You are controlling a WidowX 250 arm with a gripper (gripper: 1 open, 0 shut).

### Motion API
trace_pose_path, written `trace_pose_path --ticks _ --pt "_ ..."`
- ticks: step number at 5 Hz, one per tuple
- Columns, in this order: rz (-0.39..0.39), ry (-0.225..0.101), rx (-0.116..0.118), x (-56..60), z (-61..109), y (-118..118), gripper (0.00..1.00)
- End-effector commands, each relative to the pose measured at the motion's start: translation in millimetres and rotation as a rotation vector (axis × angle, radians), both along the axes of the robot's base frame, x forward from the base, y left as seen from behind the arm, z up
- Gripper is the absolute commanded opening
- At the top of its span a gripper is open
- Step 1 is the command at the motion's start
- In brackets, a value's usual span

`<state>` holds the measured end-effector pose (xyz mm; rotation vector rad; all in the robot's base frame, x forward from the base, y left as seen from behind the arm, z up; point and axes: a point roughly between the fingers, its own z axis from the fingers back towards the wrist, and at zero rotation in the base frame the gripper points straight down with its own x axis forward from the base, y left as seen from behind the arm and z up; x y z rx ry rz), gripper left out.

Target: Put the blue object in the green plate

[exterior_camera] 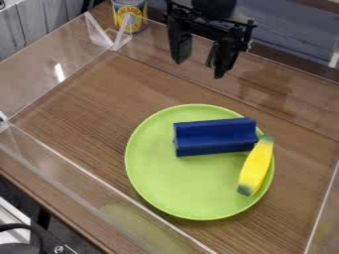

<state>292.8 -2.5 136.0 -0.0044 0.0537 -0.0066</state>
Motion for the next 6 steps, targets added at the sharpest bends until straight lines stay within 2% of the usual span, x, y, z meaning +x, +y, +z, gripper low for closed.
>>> trace_pose_path --ticks 1,2,6 --pt "-0.016 0.007 0.001 -1.4 -5.2 -4 1.0" --pt "-0.068 0.008 -0.002 -4.0 -12.0 -12 1.0" --pt "-0.181 0.006 -0.003 -9.8 -30.0 -28 1.0"
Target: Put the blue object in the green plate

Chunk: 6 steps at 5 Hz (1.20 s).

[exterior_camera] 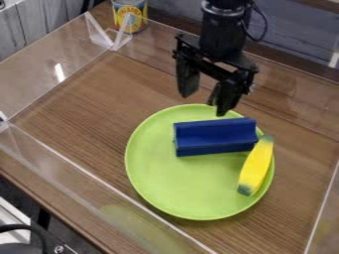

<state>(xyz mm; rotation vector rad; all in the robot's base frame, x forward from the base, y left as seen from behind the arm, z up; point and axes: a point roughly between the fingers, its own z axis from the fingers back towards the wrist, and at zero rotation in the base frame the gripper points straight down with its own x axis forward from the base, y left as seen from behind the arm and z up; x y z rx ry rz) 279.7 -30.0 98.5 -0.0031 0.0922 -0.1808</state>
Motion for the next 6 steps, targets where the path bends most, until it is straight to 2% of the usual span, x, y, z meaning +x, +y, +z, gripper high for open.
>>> trace_pose_path --ticks 1,6 --pt "-0.026 -0.028 -0.004 2.5 3.2 -3 1.0" --pt "-0.136 -0.013 -0.004 -1.6 -22.6 -19 1.0"
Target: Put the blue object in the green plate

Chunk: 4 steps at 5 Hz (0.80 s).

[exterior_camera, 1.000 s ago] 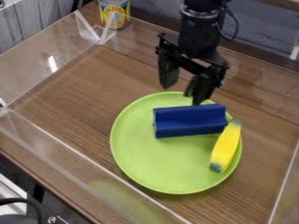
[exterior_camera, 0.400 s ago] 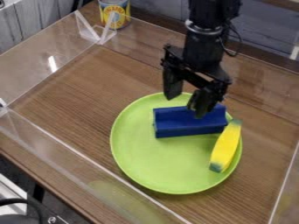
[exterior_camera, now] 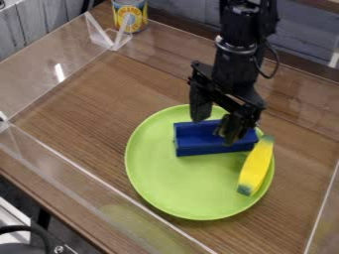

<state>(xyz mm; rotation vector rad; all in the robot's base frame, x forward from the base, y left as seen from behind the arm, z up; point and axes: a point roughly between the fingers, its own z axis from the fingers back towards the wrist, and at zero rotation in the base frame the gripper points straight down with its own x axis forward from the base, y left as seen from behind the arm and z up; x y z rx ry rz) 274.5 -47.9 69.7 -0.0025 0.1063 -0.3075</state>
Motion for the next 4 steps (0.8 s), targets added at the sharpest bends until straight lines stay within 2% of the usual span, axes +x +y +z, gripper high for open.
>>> trace_pose_path --ticks 1,4 --pt "-0.023 -0.026 -0.002 2.2 1.6 -3 1.0" --pt "-0.053 -0.036 -0.002 -2.7 -10.0 -11 1.0"
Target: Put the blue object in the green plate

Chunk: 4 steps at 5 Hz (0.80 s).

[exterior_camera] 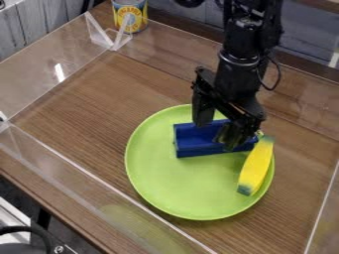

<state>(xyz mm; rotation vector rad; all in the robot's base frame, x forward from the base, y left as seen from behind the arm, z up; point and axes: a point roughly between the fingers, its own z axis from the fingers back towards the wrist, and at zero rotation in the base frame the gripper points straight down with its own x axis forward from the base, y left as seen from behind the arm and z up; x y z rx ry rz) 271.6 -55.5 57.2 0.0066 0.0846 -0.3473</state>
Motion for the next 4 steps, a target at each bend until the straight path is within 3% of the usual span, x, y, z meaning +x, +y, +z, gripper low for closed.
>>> trace_pose_path --ticks 1,3,4 --pt "-0.018 -0.015 -0.007 -0.8 -1.2 -5 1.0" --pt "-0.033 -0.022 -0.003 -2.5 -14.2 -5 1.0" --pt "-0.031 -0.024 -0.004 -3.0 -15.6 -4 0.0"
